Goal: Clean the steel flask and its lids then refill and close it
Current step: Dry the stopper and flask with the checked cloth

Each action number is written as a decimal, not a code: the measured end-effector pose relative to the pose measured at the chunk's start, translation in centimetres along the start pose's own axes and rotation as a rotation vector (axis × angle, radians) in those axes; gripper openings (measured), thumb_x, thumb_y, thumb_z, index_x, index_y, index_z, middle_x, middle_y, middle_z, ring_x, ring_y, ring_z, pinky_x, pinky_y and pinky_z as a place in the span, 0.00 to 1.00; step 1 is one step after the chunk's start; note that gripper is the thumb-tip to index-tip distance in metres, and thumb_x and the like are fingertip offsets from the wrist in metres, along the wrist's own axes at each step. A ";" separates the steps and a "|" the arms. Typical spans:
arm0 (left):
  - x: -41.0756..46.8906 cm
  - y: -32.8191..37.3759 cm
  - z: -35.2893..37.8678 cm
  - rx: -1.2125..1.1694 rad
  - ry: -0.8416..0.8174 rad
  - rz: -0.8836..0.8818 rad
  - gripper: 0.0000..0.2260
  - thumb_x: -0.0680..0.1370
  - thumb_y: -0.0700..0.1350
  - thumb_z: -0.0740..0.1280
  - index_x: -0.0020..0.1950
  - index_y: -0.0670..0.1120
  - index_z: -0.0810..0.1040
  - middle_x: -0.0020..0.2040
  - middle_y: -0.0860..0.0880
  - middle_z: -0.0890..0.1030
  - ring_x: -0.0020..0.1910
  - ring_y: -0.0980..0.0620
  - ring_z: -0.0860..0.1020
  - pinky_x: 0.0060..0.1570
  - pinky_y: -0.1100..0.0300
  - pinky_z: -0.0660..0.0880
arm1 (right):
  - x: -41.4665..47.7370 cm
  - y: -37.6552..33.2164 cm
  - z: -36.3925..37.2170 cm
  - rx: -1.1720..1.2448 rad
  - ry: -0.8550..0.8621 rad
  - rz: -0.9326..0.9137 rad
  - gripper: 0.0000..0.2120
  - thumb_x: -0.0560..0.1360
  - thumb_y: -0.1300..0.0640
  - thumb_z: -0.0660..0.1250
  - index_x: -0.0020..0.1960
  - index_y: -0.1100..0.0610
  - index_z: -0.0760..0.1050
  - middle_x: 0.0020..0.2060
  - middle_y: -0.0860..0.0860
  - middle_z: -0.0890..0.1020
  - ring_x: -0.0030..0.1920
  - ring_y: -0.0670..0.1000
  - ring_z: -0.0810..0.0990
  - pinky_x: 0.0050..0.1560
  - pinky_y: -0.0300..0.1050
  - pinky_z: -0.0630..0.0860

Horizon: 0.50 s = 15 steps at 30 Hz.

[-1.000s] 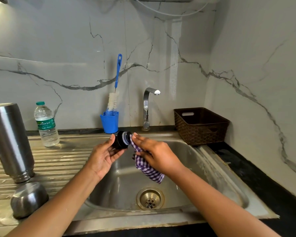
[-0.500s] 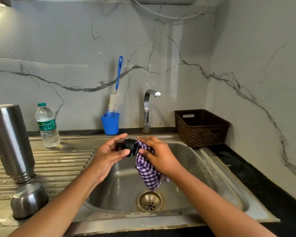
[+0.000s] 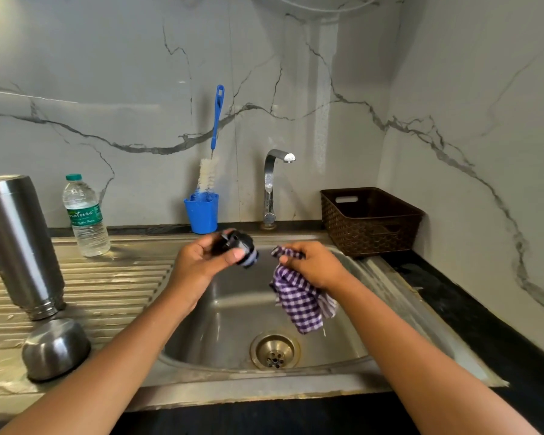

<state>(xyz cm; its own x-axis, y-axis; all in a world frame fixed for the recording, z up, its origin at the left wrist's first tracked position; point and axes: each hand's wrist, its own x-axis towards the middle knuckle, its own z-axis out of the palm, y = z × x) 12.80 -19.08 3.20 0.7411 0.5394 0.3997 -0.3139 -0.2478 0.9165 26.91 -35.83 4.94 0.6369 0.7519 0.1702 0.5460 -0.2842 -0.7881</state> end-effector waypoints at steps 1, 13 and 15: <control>0.1 -0.1 -0.3 0.041 0.020 -0.020 0.24 0.60 0.50 0.77 0.54 0.46 0.81 0.48 0.51 0.85 0.51 0.54 0.82 0.54 0.62 0.76 | 0.1 0.3 -0.5 0.023 0.058 0.024 0.13 0.78 0.55 0.64 0.62 0.55 0.76 0.40 0.44 0.79 0.39 0.39 0.76 0.34 0.28 0.69; -0.3 -1.9 -1.0 0.677 -0.117 -0.177 0.19 0.66 0.48 0.78 0.55 0.49 0.81 0.48 0.53 0.83 0.48 0.56 0.80 0.51 0.62 0.74 | 0.8 1.5 -0.5 -0.133 0.180 0.024 0.16 0.78 0.55 0.64 0.65 0.56 0.74 0.55 0.52 0.81 0.51 0.46 0.76 0.54 0.38 0.71; -0.1 -1.4 -0.8 0.750 -0.108 -0.015 0.26 0.67 0.46 0.78 0.64 0.51 0.77 0.55 0.54 0.77 0.52 0.57 0.76 0.55 0.63 0.71 | 0.8 1.6 -0.6 -0.126 0.202 0.019 0.16 0.78 0.55 0.64 0.65 0.56 0.74 0.55 0.52 0.81 0.50 0.45 0.75 0.54 0.39 0.71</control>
<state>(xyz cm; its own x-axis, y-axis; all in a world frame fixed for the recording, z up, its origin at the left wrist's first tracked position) 12.72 -18.12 1.87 0.8085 0.4747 0.3479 0.1557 -0.7426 0.6513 28.58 -36.05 4.18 0.7368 0.6151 0.2806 0.5881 -0.3785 -0.7147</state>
